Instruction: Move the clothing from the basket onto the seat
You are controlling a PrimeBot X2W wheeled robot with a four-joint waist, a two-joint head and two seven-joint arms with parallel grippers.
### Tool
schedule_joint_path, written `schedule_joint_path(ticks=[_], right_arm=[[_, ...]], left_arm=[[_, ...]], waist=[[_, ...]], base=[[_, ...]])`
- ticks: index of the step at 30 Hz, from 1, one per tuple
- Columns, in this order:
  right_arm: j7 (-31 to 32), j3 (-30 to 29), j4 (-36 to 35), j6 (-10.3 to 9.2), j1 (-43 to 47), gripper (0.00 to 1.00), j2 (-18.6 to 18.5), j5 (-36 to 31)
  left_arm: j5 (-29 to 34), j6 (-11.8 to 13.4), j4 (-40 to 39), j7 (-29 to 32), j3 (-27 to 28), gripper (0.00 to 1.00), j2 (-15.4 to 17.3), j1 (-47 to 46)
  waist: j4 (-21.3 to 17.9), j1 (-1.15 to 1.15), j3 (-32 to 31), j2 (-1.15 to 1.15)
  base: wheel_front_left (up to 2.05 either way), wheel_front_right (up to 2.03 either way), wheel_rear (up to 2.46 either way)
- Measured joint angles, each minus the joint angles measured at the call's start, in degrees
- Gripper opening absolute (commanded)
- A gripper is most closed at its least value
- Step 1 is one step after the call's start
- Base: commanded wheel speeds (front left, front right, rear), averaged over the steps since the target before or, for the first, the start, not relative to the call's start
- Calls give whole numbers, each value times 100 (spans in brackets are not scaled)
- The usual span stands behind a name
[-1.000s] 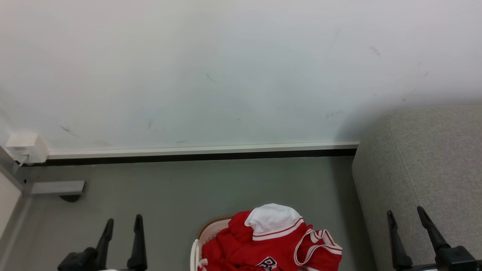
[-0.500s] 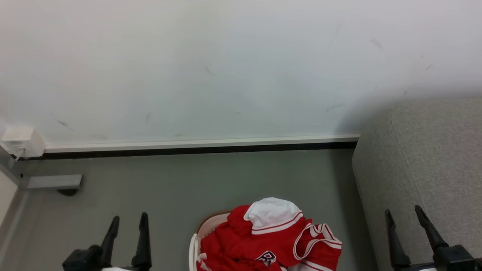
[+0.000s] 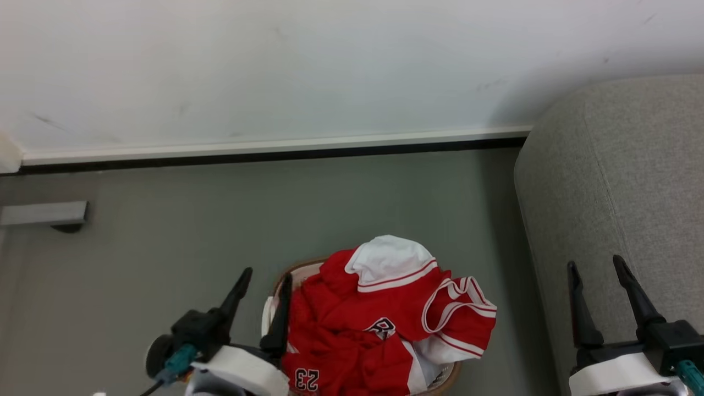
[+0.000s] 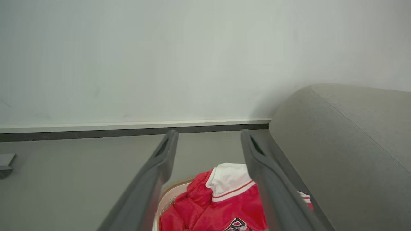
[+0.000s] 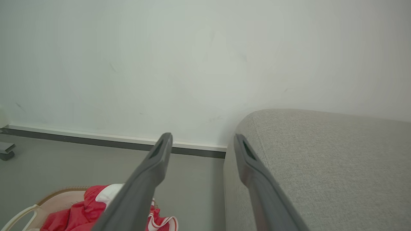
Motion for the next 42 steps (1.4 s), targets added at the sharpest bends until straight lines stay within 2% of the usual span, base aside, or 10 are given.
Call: schedule_joint_path(ticks=[4,13,19,26,31,42], right_arm=[[0,43,-12,0,-191,100,-2,57],[0,137,-143,0,-499,100,-1,194],[0,135,-280,0,-728,100,-2,352],[-1,171,-560,0,-1054,100,-4,467],[-1,227,-650,0,-1230,100,-3,597],[0,277,-975,0,-1558,100,-4,753]], left_arm=[[205,-24,372,-1,-541,100,80,-348],[194,-48,1550,0,-1964,100,480,-1263],[196,-48,2296,30,-2713,100,542,-1950],[227,-48,2956,360,-3618,100,572,-2709],[172,-48,3359,558,-4073,100,615,-3079],[-82,-48,3983,747,-4619,100,668,-3843]], waist=[[-44,0,289,0],[-164,0,856,0],[-239,0,1287,0],[-338,0,1914,0],[-416,0,2338,0],[-615,0,3091,0]], base=[[0,0,0],[0,0,0],[0,0,0],[0,0,0],[0,0,0],[0,0,0]])
